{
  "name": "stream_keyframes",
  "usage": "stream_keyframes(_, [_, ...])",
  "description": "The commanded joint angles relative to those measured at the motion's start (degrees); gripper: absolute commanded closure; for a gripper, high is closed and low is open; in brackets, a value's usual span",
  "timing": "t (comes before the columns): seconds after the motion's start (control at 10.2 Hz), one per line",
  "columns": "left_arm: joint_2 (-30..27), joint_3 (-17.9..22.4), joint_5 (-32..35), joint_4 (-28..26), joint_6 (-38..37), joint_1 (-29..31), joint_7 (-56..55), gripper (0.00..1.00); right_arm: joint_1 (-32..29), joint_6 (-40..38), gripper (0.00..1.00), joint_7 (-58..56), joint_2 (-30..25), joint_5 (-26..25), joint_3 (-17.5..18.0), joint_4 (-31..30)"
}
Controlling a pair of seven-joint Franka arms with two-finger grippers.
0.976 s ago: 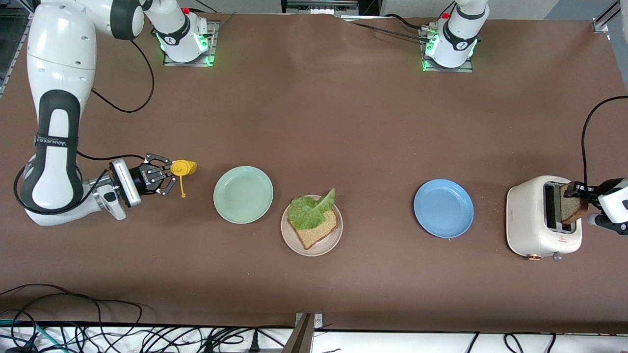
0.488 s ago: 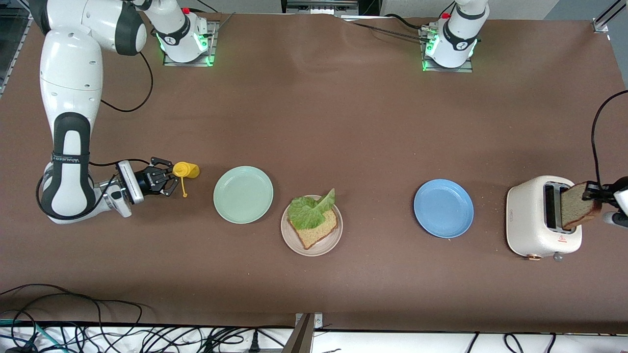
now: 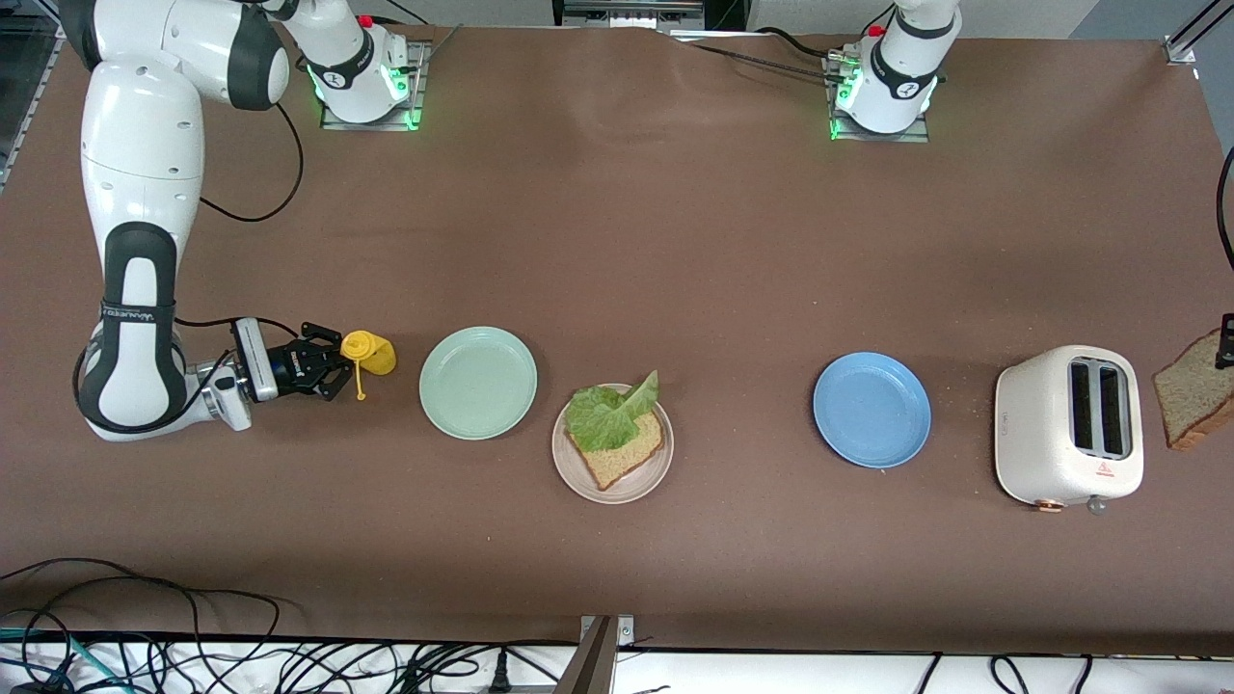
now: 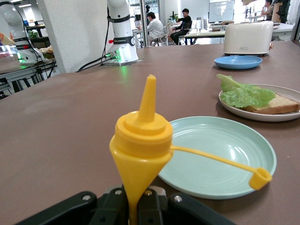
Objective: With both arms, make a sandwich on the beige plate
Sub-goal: 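Lift the toast out with the left gripper while the right gripper withdraws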
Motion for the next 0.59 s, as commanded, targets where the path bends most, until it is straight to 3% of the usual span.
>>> stream_keyframes(0.0, [-1.57, -1.93, -5.42, -1.01, -2.31, -0.49, -5.89, 1.00, -0.60, -0.34, 1.00, -1.76, 1.66, 3.76, 0.33, 0.73])
stream_keyframes(0.1, [-1.49, -3.60, -8.76, -1.10, -2.58, -0.66, -11.33, 1.00, -0.60, -0.34, 0.89, -1.68, 1.75, 4.21, 0.33, 0.73])
stream_keyframes(0.2, [-1.14, -5.62, -12.27, -1.10, -3.02, -1.79, -17.47, 1.00, -0.60, -0.52, 0.01, -1.59, 1.92, 4.39, 0.41, 0.64])
stream_keyframes(0.49, [3.24, -5.73, -23.79, -1.10, -2.85, -10.30, -35.84, 1.00, -2.00, -1.14, 0.00, -0.62, 1.67, 4.40, 0.06, 0.73])
